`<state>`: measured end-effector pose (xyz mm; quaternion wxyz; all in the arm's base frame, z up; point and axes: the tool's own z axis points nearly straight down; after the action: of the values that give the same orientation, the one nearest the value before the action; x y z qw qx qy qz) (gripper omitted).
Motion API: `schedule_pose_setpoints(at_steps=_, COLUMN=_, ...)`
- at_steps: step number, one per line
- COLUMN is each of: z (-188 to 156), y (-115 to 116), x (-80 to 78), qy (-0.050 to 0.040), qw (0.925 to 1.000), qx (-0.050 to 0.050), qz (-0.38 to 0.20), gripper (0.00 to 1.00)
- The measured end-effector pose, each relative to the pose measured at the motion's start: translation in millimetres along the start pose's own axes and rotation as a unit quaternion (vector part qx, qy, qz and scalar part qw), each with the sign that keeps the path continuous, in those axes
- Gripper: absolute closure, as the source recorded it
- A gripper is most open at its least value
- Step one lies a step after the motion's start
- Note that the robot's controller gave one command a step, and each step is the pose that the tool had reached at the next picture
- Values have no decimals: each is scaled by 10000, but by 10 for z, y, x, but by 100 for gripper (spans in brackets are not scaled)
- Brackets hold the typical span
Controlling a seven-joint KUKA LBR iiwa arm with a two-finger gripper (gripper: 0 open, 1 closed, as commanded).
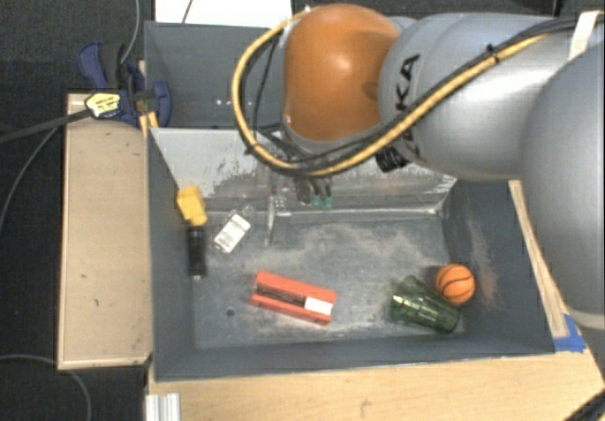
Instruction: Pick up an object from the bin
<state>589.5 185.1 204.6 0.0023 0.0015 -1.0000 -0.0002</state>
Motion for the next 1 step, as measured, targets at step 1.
schedule_pose_setpoints(at_steps=1, z=-51, y=-9, x=-15, qy=-39, qw=10000, qx=-8, qz=18, gripper=0)
